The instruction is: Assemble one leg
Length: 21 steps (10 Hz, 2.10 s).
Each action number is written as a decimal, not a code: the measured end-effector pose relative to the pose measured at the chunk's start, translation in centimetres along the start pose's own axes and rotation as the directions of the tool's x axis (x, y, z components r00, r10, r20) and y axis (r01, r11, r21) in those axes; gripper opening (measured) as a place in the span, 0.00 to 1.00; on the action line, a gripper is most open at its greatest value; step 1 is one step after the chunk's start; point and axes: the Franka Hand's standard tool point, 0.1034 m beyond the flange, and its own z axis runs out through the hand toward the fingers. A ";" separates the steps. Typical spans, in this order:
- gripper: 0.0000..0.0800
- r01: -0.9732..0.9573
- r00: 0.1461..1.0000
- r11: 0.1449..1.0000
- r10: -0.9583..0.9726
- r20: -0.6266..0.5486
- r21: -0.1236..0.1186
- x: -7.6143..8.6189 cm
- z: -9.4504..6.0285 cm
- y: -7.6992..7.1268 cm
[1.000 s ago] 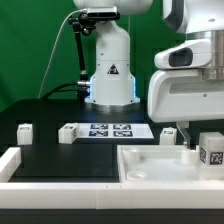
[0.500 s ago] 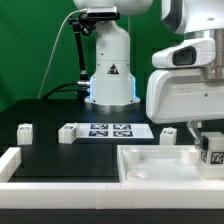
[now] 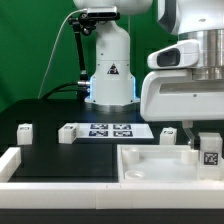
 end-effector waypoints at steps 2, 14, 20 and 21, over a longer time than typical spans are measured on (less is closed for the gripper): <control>0.36 -0.282 0.959 0.959 0.282 -0.010 0.007 -0.1 0.1 0.2; 0.47 -0.924 0.382 0.382 0.924 0.001 -0.015 -0.8 0.0 0.4; 0.81 -0.668 0.744 0.744 0.668 0.007 -0.015 -0.8 0.0 0.3; 0.81 -0.572 0.820 0.820 0.573 0.009 -0.012 -0.8 0.0 0.1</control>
Offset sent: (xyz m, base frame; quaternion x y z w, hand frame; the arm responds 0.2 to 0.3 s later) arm -0.0050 -0.0030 -0.0164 -0.0130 0.0049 0.3514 0.9361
